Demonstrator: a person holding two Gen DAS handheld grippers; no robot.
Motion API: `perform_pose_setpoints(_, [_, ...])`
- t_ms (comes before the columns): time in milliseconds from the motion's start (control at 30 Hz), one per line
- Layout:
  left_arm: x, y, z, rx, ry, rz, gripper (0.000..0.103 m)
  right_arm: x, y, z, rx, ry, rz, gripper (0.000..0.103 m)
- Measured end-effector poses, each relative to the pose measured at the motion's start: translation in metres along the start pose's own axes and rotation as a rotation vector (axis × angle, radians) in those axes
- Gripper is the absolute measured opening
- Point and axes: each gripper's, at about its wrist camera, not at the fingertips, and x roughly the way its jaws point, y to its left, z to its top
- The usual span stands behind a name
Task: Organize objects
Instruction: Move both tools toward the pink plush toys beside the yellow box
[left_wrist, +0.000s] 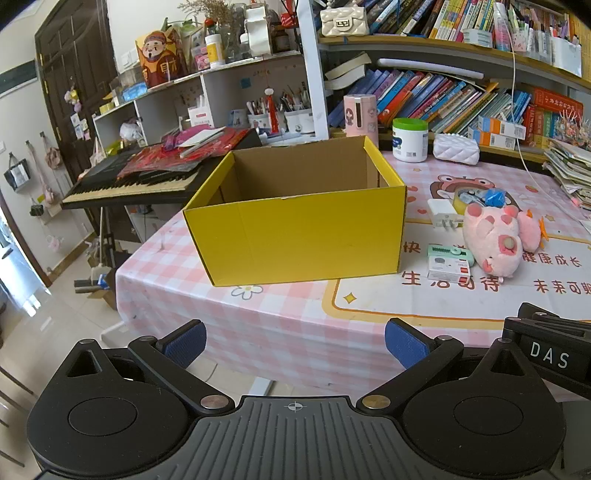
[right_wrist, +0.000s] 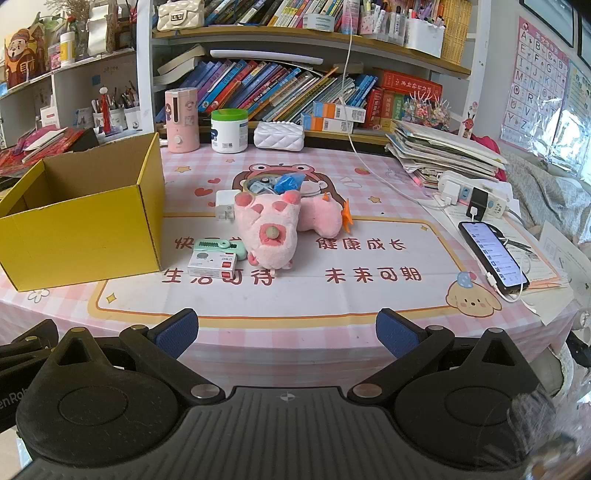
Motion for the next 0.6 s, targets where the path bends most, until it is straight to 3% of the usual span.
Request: perform_pose_setpoints(600, [-0.0008,-0.0027,0.0016,0.003,-0.004,-0.009,0.103,-0.0013,-0.0012,0.0008,0.003,0.001,-0.003,0.103])
